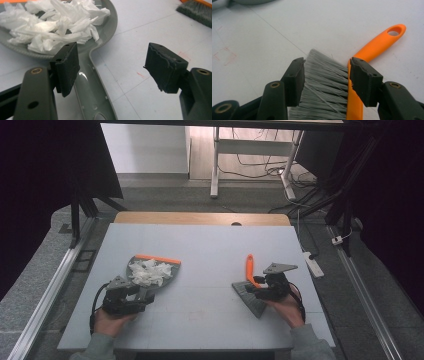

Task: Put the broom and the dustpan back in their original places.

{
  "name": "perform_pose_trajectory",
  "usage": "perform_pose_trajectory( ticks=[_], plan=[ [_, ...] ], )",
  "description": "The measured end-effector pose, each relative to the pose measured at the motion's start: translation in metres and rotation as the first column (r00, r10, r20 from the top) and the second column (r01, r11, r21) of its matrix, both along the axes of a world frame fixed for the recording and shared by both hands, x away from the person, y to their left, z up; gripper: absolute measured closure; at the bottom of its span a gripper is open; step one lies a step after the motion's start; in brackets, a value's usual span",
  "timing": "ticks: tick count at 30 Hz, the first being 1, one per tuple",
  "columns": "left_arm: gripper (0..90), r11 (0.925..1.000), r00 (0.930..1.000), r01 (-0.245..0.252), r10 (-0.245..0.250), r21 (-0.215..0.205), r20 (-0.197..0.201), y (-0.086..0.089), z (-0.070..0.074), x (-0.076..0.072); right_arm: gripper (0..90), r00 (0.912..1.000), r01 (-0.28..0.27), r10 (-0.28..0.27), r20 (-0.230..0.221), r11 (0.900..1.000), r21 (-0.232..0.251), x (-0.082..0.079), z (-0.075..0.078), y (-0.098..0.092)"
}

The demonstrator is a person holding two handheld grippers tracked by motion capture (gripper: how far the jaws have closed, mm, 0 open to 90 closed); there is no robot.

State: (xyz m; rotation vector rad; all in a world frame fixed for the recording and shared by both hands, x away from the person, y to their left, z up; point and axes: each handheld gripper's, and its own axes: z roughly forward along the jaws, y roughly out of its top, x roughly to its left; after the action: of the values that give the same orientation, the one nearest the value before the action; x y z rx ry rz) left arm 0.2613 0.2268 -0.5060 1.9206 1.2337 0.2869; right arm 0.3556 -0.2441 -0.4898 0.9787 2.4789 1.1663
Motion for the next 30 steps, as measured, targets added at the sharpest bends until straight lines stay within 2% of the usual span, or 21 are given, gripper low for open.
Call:
perform_pose_trajectory(
  ticks=[2,5,7,11,21,30],
  plan=[
    [28.2,0.9996,0.9996,0.026,-0.026,0.005,0.006,0.001,0.002,0.003,45.9,1.0000,-0.002,0.002,0.009,1.000,0.003,-0.003,0.000,-0.002],
    [28.2,0.9985,0.9986,0.053,-0.052,-0.017,0.003,0.004,0.002,0.004,45.9,0.9998,0.000,0.000,0.018,1.000,0.008,-0.009,0.000,-0.006],
    [28.2,0.9974,0.9973,0.073,-0.073,-0.002,0.003,0.003,0.001,0.002,45.9,0.9996,0.004,-0.004,0.028,1.000,0.003,-0.013,-0.001,-0.009],
    [28.2,0.9938,0.9938,0.111,-0.111,-0.005,0.008,0.004,0.001,-0.004,45.9,0.9991,0.013,-0.013,0.041,1.000,0.020,-0.024,-0.002,-0.018],
    [28.3,0.9964,0.9964,0.085,-0.085,0.000,-0.004,0.014,-0.006,-0.018,45.9,0.9949,0.023,-0.027,0.097,0.999,0.041,-0.049,-0.002,-0.043],
    [28.2,0.9961,0.9961,0.088,-0.088,0.005,-0.007,0.012,-0.007,-0.017,45.9,0.9942,-0.011,0.007,0.107,0.999,0.036,-0.047,-0.003,-0.043]
  ],
)
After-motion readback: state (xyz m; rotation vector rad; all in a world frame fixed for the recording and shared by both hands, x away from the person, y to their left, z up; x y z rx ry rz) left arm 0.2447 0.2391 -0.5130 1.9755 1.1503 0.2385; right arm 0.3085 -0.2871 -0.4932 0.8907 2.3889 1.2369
